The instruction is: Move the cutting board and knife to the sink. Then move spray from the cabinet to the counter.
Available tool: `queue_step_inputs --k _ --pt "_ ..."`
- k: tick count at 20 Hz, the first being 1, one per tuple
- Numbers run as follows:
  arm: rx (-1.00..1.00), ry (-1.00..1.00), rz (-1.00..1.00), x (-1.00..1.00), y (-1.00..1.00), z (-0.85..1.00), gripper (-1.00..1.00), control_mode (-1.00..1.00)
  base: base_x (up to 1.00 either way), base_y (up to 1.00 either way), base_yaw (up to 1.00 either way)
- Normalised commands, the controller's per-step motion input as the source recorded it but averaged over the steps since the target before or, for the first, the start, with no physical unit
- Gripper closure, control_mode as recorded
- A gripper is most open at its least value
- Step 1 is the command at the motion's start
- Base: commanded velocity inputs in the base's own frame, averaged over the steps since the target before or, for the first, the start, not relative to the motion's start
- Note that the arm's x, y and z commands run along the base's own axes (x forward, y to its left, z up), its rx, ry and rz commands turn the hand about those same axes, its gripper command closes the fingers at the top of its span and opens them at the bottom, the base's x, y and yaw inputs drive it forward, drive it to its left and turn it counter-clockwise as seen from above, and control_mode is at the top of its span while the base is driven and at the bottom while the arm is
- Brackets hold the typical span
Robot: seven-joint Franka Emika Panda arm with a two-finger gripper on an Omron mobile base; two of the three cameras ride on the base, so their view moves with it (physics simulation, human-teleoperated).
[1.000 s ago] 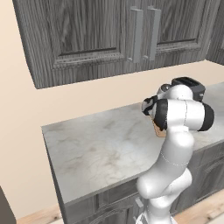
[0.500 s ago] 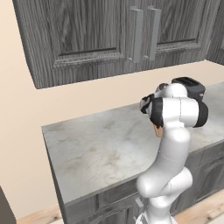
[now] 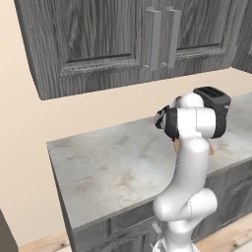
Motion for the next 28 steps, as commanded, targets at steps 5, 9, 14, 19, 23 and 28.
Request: queue_step_inputs --k 5,9,14,19,23,28 --pt "0.00 0.00 0.00 0.22 -0.01 -0.37 -1.00 -1.00 0.00 0.00 0.00" --pt "0.00 0.00 0.00 0.23 -0.04 -0.33 -1.00 -1.00 0.00 0.00 0.00" --pt "0.00 0.00 0.00 0.24 -0.03 -0.12 -1.00 -1.00 0.00 0.00 0.00" --pt "0.00 0.00 0.00 0.02 -0.05 0.00 -1.00 -1.00 0.00 0.00 0.00" --pt "0.01 0.00 0.00 0.06 -0.11 0.05 -1.00 -1.00 0.00 0.00 0.00" --pt "0.00 0.00 0.00 0.34 -0.03 0.00 -1.00 -1.00 0.00 0.00 0.00"
